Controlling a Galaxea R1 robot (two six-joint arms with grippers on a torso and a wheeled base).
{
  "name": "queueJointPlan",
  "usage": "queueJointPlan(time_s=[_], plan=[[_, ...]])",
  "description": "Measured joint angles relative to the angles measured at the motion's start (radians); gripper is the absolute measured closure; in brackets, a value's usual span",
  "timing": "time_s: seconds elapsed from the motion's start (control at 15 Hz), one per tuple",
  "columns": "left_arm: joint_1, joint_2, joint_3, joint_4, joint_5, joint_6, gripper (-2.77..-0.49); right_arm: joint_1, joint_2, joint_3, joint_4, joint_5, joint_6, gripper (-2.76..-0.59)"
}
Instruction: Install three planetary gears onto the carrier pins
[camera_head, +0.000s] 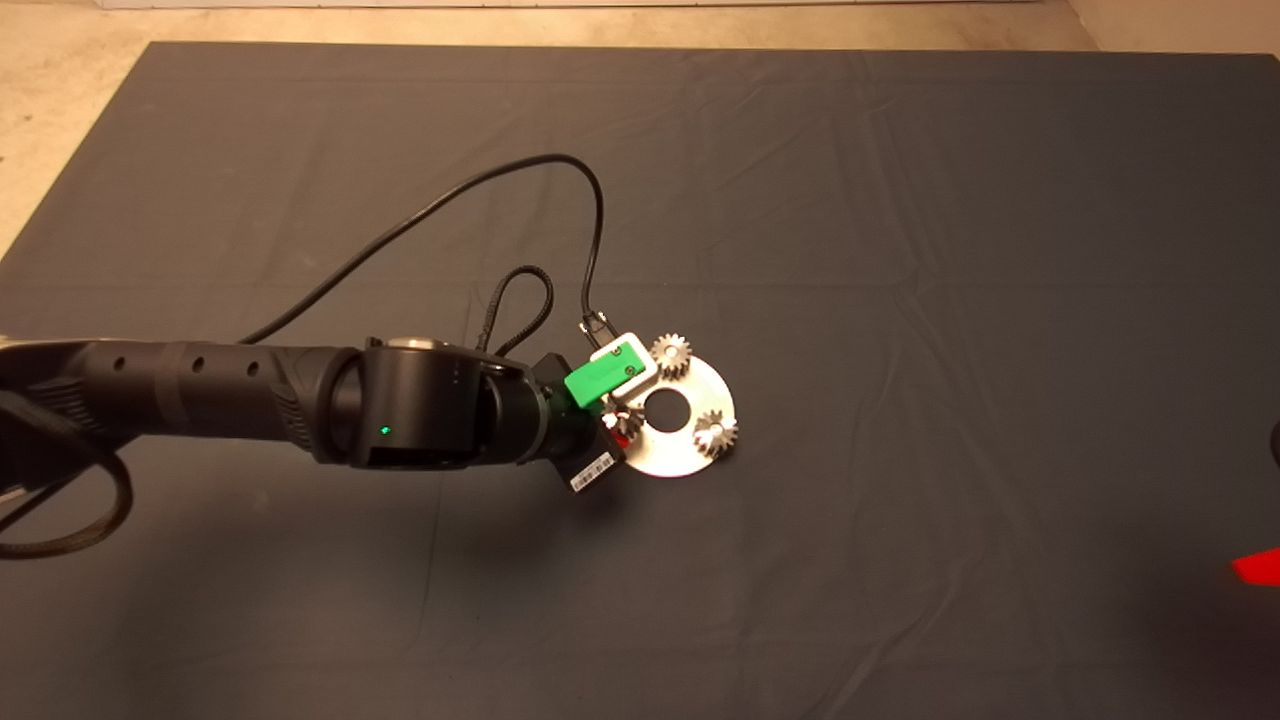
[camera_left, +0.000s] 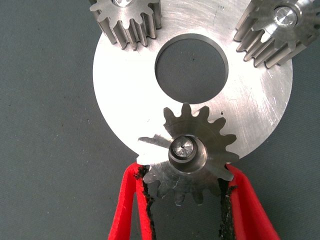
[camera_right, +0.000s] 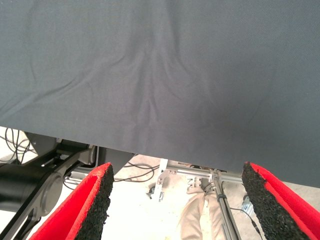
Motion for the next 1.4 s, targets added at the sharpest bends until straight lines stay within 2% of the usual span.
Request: queueJointPlan(time_s=[0.2, 0.6, 0.73, 0.93, 1.27, 1.4], plan=[[0.000, 0.000, 0.003, 0.000, 0.007, 0.000, -0.49, 0.000, 0.000, 0.000, 0.000, 0.001, 0.000, -1.89], [0.000, 0.001, 0.003, 0.000, 0.008, 0.000, -0.49, 0.000, 0.000, 0.000, 0.000, 0.001, 0.000, -1.89], [0.000, 0.008, 0.003, 0.000, 0.018, 0.000, -0.50, 0.000, 0.000, 0.000, 0.000, 0.001, 0.000, -1.89], [0.000, 0.008, 0.003, 0.000, 0.020, 0.000, -0.50, 0.000, 0.000, 0.000, 0.000, 0.001, 0.000, -1.89], [0.000, 0.008, 0.003, 0.000, 0.020, 0.000, -0.58, 0.000, 0.000, 0.000, 0.000, 0.001, 0.000, -1.89], [0.000, 0.008, 0.003, 0.000, 0.020, 0.000, -0.68, 0.000, 0.000, 0.000, 0.000, 0.001, 0.000, -1.89]])
